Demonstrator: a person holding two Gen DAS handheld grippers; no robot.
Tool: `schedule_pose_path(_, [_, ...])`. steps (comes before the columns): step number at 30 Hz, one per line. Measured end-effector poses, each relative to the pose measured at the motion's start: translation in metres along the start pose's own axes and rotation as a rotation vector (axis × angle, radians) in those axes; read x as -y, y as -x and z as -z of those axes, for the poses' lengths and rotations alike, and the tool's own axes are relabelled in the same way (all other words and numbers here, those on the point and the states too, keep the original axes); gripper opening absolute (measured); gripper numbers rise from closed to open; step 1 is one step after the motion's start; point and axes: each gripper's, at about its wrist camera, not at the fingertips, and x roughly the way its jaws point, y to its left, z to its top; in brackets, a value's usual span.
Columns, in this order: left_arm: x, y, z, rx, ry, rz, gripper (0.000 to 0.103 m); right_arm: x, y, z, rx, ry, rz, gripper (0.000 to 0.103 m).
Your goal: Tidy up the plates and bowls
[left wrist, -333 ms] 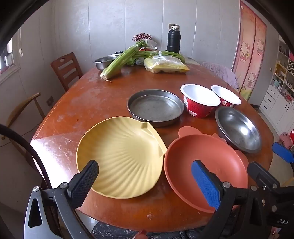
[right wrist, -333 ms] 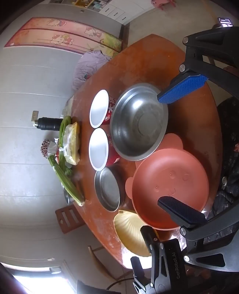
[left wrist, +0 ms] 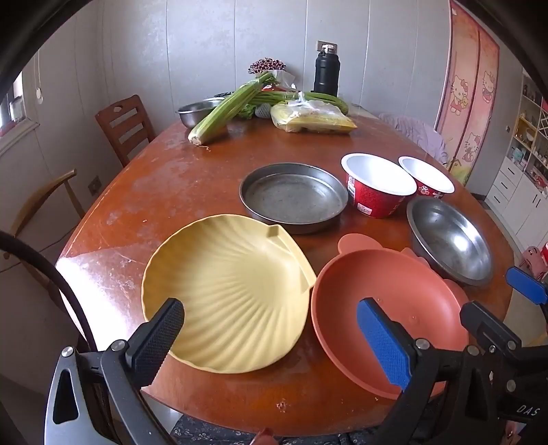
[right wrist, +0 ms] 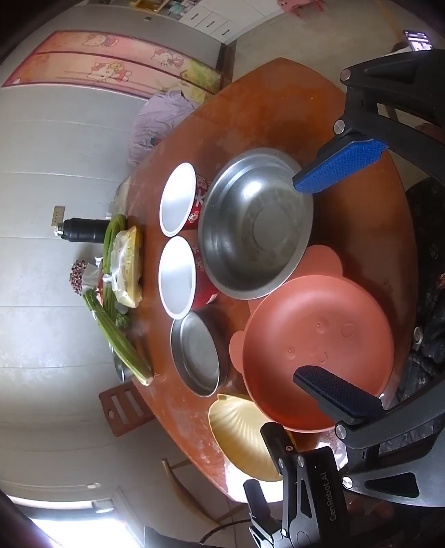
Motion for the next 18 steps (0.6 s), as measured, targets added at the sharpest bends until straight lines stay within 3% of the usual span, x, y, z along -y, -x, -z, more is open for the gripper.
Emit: schedule_pose_path(18, [0.000,-0.001,-0.002,-0.004,-0.008,0.002,0.101,0.007,-0.002,-0.004,-0.008,-0.006,-0.017,0.101])
